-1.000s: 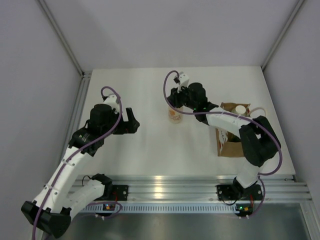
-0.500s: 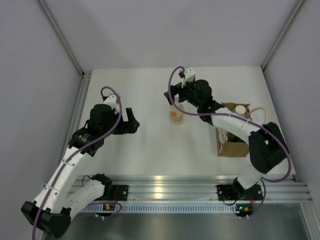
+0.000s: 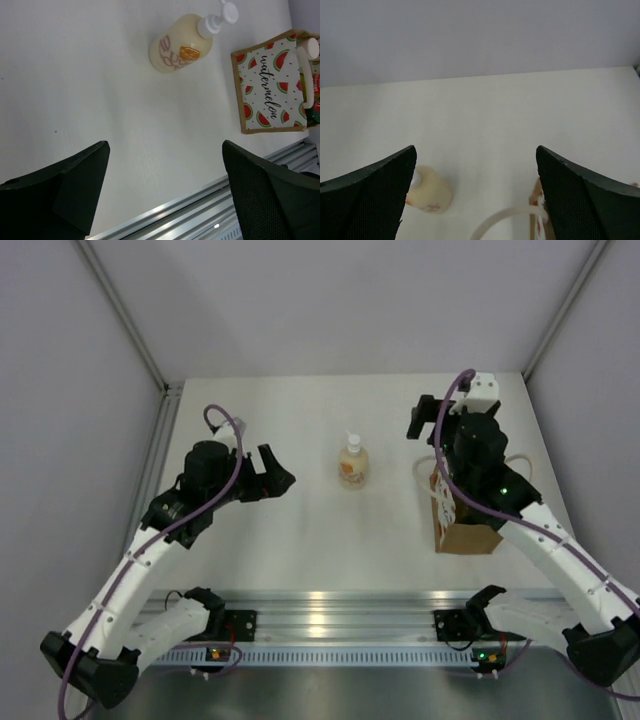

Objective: Take the personal care products out of the canvas bag

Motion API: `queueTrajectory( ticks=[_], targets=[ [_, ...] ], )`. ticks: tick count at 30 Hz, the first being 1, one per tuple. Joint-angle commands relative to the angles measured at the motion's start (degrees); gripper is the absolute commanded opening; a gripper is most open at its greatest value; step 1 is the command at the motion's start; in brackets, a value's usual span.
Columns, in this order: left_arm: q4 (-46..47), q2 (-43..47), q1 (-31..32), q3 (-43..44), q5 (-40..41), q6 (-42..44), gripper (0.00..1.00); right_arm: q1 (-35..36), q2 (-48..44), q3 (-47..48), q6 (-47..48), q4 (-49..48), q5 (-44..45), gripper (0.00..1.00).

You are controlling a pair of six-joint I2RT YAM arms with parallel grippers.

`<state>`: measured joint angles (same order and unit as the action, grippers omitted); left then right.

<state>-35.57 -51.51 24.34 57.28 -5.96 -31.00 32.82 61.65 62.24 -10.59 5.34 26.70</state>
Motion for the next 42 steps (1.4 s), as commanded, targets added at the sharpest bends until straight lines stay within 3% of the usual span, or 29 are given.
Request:
queueTrajectory(
  ticks=[1,5,8,9,12,16,22,38,42],
  targets=[
    [8.75,-2.97,4.48,2.4,-1.34,-5.73,0.98,-1.09,-4.16,-0.8,-2.67,17.13,13.01,0.99],
    [11.49,-9.3,13.87,5.38,4.96,-7.67,0.98,-4.68,-6.45,2.36,-6.89,34.07,13.48,0.91],
    [11.49,-15.09,21.35,9.76,8.67,-7.93,0.98,-13.98,-8.02,2.45,-7.43,38.33,2.45,0.79],
    [11.66,-16.33,24.41,10.83,10.25,-7.93,0.98,-19.32,-8.73,2.01,-7.51,39.38,0.65,0.77],
    [13.24,-21.25,28.21,14.6,12.11,-8.02,0.98,-24.45,-9.53,1.22,-8.04,41.31,-0.95,0.76],
    [13.69,-29.51,29.63,21.63,10.79,-7.67,0.98,-26.84,-6.72,2.8,-8.66,44.22,-0.59,0.71],
    [13.6,-40.33,30.33,31.3,6.23,-7.32,0.98,-28.6,-5.49,3.68,-7.96,44.49,-7.1,0.62],
    [13.6,-36.91,31.03,26.4,5.34,-4.5,0.98,-29.74,-2.67,-1.15,-8.83,44.4,-8.86,0.41],
    [13.6,-37.17,30.95,26.4,5.34,-4.5,0.98,-29.74,-3.02,-2.56,-9.01,44.49,-7.1,0.41]
  ],
)
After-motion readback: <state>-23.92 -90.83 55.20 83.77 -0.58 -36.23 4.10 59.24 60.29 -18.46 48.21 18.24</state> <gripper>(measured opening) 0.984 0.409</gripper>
